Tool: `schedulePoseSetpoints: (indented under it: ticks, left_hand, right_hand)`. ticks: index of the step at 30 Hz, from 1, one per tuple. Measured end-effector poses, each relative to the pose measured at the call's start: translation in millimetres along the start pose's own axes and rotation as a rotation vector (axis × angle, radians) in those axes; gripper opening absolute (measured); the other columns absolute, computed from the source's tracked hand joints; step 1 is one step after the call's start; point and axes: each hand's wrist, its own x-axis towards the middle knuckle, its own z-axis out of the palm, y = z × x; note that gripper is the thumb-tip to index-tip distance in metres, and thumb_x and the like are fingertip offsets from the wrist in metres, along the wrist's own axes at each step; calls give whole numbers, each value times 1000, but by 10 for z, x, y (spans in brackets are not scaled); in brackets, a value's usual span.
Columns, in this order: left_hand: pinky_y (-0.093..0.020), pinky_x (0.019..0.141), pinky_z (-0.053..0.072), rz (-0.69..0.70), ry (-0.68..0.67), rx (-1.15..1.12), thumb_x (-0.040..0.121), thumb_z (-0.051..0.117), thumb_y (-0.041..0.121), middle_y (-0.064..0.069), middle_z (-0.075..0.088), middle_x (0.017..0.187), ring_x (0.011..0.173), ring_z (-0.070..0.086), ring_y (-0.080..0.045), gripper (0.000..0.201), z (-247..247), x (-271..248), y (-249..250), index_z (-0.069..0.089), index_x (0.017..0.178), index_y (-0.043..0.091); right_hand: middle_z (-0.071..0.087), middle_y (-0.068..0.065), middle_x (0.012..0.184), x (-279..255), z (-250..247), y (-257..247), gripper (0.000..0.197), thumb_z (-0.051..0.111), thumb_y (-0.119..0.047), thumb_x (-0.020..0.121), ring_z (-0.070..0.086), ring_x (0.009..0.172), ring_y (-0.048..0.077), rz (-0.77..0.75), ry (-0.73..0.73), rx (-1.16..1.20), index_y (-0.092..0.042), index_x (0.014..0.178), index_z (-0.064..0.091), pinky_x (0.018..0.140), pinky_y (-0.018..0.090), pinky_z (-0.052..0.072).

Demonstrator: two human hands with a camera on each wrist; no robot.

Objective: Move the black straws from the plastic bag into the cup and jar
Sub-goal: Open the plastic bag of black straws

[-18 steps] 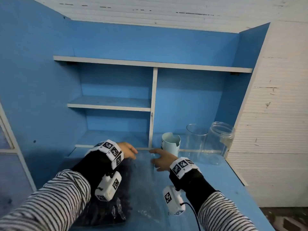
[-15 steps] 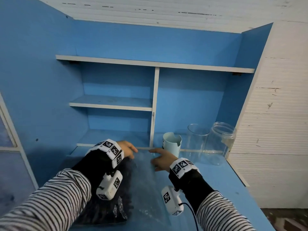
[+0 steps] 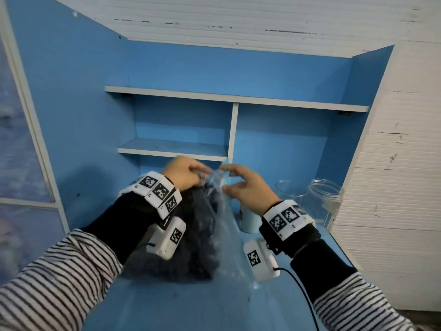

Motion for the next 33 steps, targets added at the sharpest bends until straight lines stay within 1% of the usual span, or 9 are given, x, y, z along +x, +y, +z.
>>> schedulePoseSetpoints:
  ticks: [3, 5, 8, 11, 14, 18, 24, 27, 33]
  left_hand:
    - [-13, 79, 49, 130, 100, -171, 79, 69, -10, 10, 70, 84, 77, 63, 6, 38, -240, -70, 288, 71, 94, 25]
    - [-15, 82, 52, 182, 150, -296, 79, 69, -10, 8, 72, 89, 83, 67, -1, 38, -316, -136, 359, 70, 90, 26]
    - [-14, 78, 52, 194, 143, -362, 78, 69, -11, 7, 70, 87, 80, 67, 0, 36, -325, -227, 281, 68, 89, 23]
    - [-15, 82, 50, 129, 32, -291, 81, 70, -4, 2, 70, 91, 86, 65, -7, 22, -303, -306, 180, 69, 94, 14]
    - [-11, 85, 49, 131, 57, -315, 87, 69, 7, -2, 72, 104, 95, 66, -10, 14, -337, -345, 187, 70, 100, 13]
    - [-18, 92, 49, 207, 75, -383, 91, 65, 18, 4, 72, 106, 101, 66, -6, 15, -373, -380, 350, 71, 103, 22]
    - [-13, 82, 50, 284, 103, -400, 87, 69, 13, 7, 72, 94, 87, 67, -3, 9, -324, -371, 455, 70, 89, 21]
    - [-16, 80, 51, 322, 148, -334, 85, 70, 7, 7, 70, 84, 77, 64, -3, 18, -321, -336, 482, 68, 80, 24]
    - [-11, 61, 44, 340, 200, -237, 84, 71, 5, 11, 64, 69, 58, 55, 4, 24, -313, -321, 566, 67, 74, 27]
  right_hand:
    - [55, -14, 105, -18, -138, -377, 45, 63, -2, 88, 58, 64, 25, -140, 56, 20, -34, 118, 57, 73, 35, 54]
    - [57, -13, 104, -40, -185, -554, 44, 62, -5, 90, 55, 61, 24, -211, 69, 15, -35, 120, 57, 68, 39, 54]
    - [62, -18, 95, -58, -159, -630, 32, 62, -11, 91, 55, 58, 9, -252, 81, -17, -34, 114, 62, 60, 23, 48]
    - [66, -22, 85, -71, -68, -545, 18, 60, -15, 93, 58, 63, -4, -246, 93, -79, -26, 102, 71, 65, 8, 40]
    - [72, -13, 83, -99, -12, -467, 18, 61, -15, 93, 63, 72, 0, -236, 93, -102, -28, 95, 73, 69, 13, 45]
    - [73, -11, 85, -125, 25, -504, 17, 62, -13, 92, 63, 73, -1, -264, 69, -76, -24, 96, 74, 71, 11, 44]
    - [70, -8, 81, -157, 18, -573, 16, 65, -10, 89, 64, 76, 6, -308, 131, -75, -21, 95, 73, 74, 11, 47]
    - [71, -8, 81, -173, -5, -591, 16, 65, -7, 86, 63, 74, 2, -313, 177, -82, -20, 90, 74, 74, 10, 47]
    - [71, -10, 83, -218, -63, -598, 19, 65, -4, 84, 64, 80, 3, -332, 186, -173, -19, 92, 74, 71, 4, 42]
